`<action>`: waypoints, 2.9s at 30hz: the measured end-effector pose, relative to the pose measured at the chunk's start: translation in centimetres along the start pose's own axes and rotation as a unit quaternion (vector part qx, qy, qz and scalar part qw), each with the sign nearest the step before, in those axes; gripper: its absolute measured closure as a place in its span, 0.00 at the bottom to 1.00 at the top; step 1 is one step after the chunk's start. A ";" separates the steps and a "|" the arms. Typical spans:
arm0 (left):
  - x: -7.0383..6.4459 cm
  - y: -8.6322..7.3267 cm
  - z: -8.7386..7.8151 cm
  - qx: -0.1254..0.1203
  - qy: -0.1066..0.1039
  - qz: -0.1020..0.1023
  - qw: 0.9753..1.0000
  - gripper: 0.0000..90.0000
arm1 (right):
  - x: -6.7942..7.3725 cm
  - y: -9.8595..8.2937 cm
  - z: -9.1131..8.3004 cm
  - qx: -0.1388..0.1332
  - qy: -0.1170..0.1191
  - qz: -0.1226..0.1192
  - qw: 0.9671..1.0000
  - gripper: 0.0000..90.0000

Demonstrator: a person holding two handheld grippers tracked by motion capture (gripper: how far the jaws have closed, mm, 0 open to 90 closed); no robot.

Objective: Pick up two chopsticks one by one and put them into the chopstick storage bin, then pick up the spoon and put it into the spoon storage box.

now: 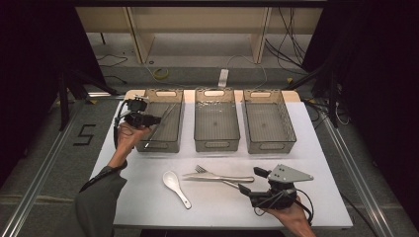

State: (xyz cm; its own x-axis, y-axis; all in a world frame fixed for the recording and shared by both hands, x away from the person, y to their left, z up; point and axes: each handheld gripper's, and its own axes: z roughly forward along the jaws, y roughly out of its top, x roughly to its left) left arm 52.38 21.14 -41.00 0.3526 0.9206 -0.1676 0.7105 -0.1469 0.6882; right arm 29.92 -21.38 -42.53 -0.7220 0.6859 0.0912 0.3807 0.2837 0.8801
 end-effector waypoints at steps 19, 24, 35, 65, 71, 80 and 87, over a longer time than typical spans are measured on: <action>-7.3 -4.2 -5.3 -0.040 -0.119 0.044 0.991 0.22 | 0.3 0.0 0.2 0.008 0.001 -0.002 1.000 0.27; -8.3 -5.3 -5.9 -0.035 -0.137 0.051 0.989 0.21 | 0.3 0.0 0.2 0.009 0.001 -0.003 1.000 0.27; -10.6 -8.3 -5.9 -0.009 -0.157 0.088 0.984 0.18 | 0.3 0.0 0.2 0.009 -0.004 -0.002 1.000 0.26; -14.4 -12.1 -5.0 0.069 -0.199 0.143 0.967 0.23 | -0.2 -0.2 0.2 0.003 -0.006 0.007 1.000 0.26; -15.0 -12.6 -5.0 0.086 -0.198 0.163 0.963 0.26 | -0.2 -0.2 0.2 0.004 -0.008 0.007 1.000 0.26; -15.5 -13.3 -4.6 0.115 -0.202 0.189 0.954 0.67 | -0.1 -0.2 0.3 0.008 -0.007 0.005 1.000 0.26; -16.3 -14.1 -3.7 0.160 -0.196 0.212 0.944 0.98 | -0.2 -0.2 0.2 0.007 -0.010 0.005 1.000 0.26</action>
State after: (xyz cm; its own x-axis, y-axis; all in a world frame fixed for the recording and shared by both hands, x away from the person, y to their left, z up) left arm 34.36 9.55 -45.41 0.8000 0.5591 -0.2176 0.5808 -0.6311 0.5142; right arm 30.11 -21.46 -42.84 -0.7070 0.7014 0.0901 0.3956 0.2867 0.8725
